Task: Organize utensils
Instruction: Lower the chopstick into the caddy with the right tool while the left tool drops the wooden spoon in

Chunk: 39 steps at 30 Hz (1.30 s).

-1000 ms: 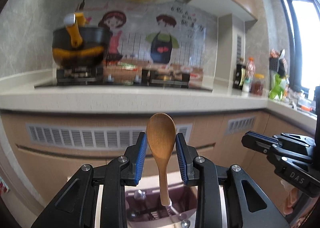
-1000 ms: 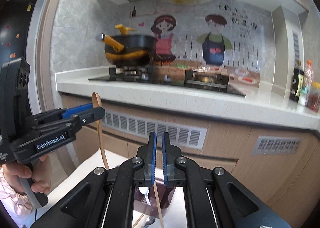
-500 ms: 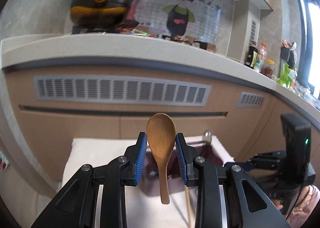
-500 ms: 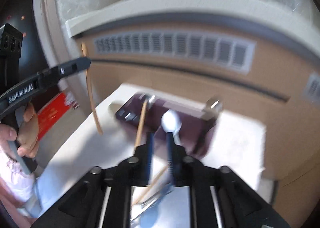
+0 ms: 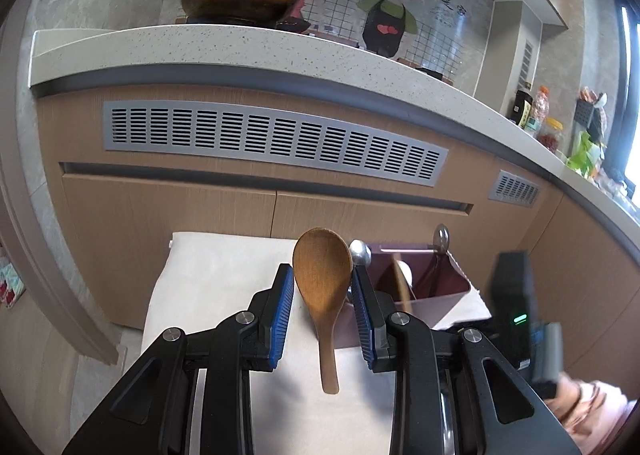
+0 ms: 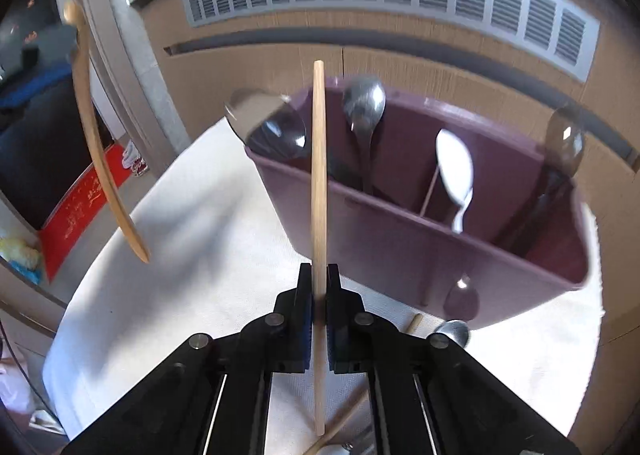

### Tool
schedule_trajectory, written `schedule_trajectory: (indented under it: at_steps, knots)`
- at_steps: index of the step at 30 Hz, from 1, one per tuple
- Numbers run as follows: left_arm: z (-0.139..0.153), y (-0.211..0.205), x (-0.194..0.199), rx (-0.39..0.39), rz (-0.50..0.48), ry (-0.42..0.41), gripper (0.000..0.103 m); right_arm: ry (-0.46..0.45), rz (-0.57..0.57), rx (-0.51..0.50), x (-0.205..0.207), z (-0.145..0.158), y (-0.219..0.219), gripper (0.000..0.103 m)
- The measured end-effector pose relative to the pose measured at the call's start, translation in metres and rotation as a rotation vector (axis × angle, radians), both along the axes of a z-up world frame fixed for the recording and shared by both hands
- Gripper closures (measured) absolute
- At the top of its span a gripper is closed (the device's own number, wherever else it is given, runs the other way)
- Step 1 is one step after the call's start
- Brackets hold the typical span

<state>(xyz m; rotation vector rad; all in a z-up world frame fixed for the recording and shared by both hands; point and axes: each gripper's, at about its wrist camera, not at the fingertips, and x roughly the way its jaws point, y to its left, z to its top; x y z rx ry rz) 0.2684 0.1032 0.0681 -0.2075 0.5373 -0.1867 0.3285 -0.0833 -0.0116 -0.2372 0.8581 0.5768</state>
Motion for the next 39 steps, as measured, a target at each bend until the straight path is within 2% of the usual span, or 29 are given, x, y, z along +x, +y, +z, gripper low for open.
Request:
schedule_trajectory:
  at_steps: [2,6,10,12,16,18,21,26,32,36,39]
  knots:
    - [0.001,-0.004,-0.001,-0.010,-0.018,-0.002,0.072,-0.036,-0.002,0.009,-0.009,0.017,-0.009,0.098]
    - [0.020,-0.019,-0.003,-0.010,-0.058,-0.045,0.072,-0.156,-0.039,0.055,-0.032,0.076,-0.039,0.098]
    - [0.064,-0.035,0.001,-0.004,-0.096,-0.131,0.072,-0.290,-0.076,0.150,-0.043,0.143,-0.065,0.098]
    - [0.087,-0.042,0.004,0.003,-0.095,-0.187,0.072,-0.394,-0.097,0.190,-0.047,0.179,-0.077,0.098]
    - [0.121,-0.058,0.018,0.029,-0.091,-0.277,0.072,-0.501,-0.112,0.269,-0.033,0.217,-0.080,0.098]
    - [0.123,-0.065,0.028,0.045,-0.088,-0.283,0.072,-0.514,-0.120,0.283,-0.026,0.218,-0.081,0.098]
    - [0.112,-0.076,0.046,0.061,-0.090,-0.261,0.072,-0.474,-0.136,0.302,-0.007,0.206,-0.080,0.098]
    - [0.076,-0.086,0.075,0.088,-0.089,-0.193,0.072,-0.403,-0.145,0.313,0.020,0.170,-0.082,0.098]
    - [0.032,-0.089,0.101,0.083,-0.093,-0.114,0.072,-0.368,-0.153,0.308,0.047,0.127,-0.082,0.098]
    - [0.009,-0.096,0.107,0.118,-0.099,-0.086,0.072,-0.368,-0.175,0.251,0.060,0.101,-0.077,0.098]
    - [-0.008,-0.097,0.112,0.121,-0.102,-0.053,0.072,-0.336,-0.182,0.236,0.069,0.084,-0.075,0.098]
